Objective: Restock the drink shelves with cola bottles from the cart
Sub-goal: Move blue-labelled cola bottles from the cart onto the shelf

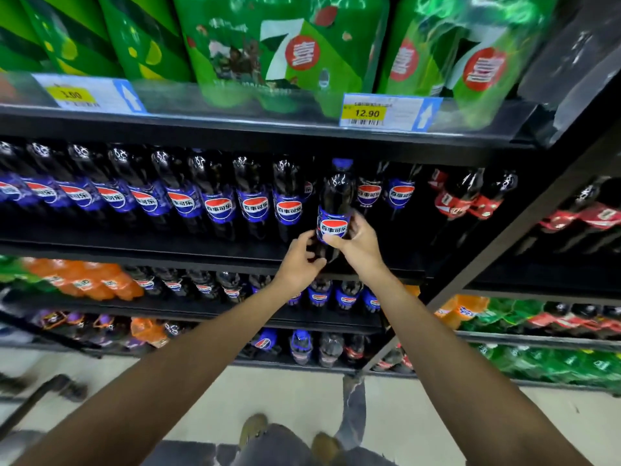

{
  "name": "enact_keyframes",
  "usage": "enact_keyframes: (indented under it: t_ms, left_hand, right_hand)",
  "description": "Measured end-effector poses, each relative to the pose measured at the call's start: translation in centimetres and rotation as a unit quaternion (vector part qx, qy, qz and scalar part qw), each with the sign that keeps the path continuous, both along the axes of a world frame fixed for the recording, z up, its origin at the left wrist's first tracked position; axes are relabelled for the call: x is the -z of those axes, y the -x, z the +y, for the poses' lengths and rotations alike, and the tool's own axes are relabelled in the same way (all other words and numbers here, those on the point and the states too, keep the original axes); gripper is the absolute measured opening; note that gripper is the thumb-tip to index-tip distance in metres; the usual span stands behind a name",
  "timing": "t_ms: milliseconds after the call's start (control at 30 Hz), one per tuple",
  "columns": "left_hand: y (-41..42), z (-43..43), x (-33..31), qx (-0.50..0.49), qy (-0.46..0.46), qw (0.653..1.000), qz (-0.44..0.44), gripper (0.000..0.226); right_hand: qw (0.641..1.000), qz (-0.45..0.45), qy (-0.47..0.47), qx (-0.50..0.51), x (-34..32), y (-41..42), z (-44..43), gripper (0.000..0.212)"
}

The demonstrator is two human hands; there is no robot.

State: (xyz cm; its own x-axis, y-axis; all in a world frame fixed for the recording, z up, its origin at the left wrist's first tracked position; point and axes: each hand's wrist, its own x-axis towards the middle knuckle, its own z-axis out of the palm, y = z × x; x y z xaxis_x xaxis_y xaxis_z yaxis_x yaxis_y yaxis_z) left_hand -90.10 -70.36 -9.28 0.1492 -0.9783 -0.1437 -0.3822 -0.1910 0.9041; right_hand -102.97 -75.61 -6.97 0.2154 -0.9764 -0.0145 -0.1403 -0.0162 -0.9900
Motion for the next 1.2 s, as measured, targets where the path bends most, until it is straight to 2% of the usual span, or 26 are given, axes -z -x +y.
enact_keyframes:
  t_ms: [167, 400, 500, 667, 967, 1200]
  left_hand:
    - [0.1, -0.1, 0.2, -0.02, -0.009, 0.999, 0.046, 0.062]
    - [0.0, -0.2, 0.1, -0.05, -0.007, 0.997, 0.057, 0.059]
    - [0.0, -0.2, 0.0, -0.049, -0.01, 0.996, 0.075, 0.059]
    - [-0.3, -0.2, 0.1, -0.057, -0.008, 0.995, 0.083, 0.056]
    - [-1.0, -0.9, -0.2, -0.057, -0.022, 0.995, 0.081, 0.057]
    - [-1.0, -1.6, -0.6, -0.041, -0.032, 0.996, 0.074, 0.059]
  right_hand:
    - [1.0, 0.01, 0.023, -0.017, 0.8, -0.3, -1.5, 0.059]
    - [0.993, 0.098, 0.061, -0.039, 1.0, -0.3, -2.4, 0.064]
    - [0.993, 0.099, 0.052, -0.03, 1.9, 0.0, -2.3, 0.063]
    - [0.993, 0.113, 0.038, -0.015, 3.3, 0.0, -2.5, 0.045]
    - [0.993, 0.11, 0.044, 0.008, 3.6, -1.2, -3.1, 0.046]
    - [0.993, 0.118, 0.029, 0.009, 3.2, -1.2, -4.1, 0.038]
